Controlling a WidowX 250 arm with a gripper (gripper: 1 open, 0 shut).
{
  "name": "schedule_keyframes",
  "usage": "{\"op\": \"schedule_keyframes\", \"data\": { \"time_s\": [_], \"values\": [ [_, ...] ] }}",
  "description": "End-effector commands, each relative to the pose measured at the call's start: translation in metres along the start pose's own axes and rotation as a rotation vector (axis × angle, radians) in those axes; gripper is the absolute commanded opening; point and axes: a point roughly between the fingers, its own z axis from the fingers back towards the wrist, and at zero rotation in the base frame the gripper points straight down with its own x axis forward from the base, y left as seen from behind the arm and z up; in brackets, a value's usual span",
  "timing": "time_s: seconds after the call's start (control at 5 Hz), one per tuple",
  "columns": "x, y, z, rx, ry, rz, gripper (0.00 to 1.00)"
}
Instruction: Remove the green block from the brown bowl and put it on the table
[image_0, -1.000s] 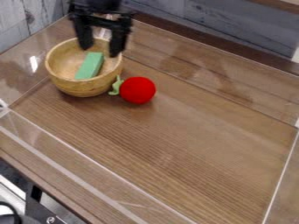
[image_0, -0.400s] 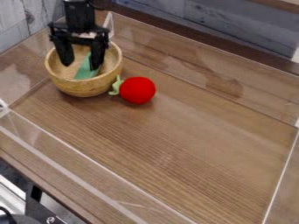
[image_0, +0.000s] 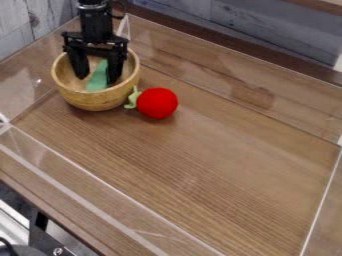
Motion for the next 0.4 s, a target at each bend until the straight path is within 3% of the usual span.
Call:
{"op": "schedule_keyframes", "data": {
  "time_s": [0.0, 0.2],
  "values": [
    [0.0054, -0.0021, 0.0221, 0.007, -0.046, 0.037, 1.0],
    [-0.0003, 0.002, 0.0204, 0.004, -0.035, 0.052, 1.0]
  ]
}}
